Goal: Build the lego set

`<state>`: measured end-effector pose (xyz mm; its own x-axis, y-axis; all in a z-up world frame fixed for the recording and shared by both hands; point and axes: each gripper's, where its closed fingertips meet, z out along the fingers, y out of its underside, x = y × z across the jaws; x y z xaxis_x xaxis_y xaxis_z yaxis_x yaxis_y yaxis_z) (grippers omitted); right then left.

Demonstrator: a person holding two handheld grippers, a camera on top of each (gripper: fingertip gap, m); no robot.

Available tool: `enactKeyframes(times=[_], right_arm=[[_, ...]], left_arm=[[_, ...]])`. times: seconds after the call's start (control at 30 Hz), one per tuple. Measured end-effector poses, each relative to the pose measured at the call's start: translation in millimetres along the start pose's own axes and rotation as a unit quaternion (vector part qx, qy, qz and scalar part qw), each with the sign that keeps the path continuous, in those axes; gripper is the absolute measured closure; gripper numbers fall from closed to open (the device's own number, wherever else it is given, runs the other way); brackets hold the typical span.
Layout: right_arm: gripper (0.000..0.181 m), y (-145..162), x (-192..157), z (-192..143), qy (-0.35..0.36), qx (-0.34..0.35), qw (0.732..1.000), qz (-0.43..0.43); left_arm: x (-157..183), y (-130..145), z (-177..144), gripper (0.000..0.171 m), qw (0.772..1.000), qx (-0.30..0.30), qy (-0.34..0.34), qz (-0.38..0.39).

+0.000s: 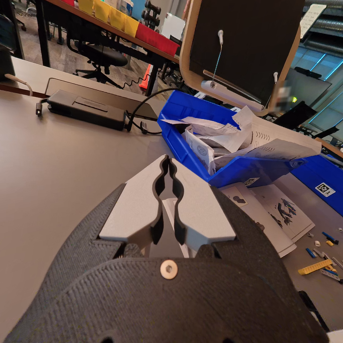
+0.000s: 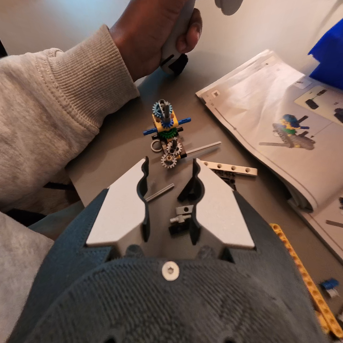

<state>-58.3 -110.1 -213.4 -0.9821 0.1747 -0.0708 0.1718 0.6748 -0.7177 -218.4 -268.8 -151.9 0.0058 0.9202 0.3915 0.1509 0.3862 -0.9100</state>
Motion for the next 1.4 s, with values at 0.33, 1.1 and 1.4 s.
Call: enactKeyframes(times=[0.33, 1.1, 1.4], right_arm=[[0.133, -11, -2, -30, 0.056, 0.02, 0.998, -0.018], [0.127, 83, 149, -192, 0.306, 0.158, 0.932, 0.109], [0.129, 122, 194, -203, 0.363, 0.168, 0.907, 0.13]], left_arm=[[1, -1, -4, 0.171, 0.999, -0.009, 0.026, -0.035], [2, 8, 2, 0.171, 1.0, -0.019, 0.003, -0.001], [5, 12, 6, 0.171, 0.999, -0.034, 0.001, 0.008]])
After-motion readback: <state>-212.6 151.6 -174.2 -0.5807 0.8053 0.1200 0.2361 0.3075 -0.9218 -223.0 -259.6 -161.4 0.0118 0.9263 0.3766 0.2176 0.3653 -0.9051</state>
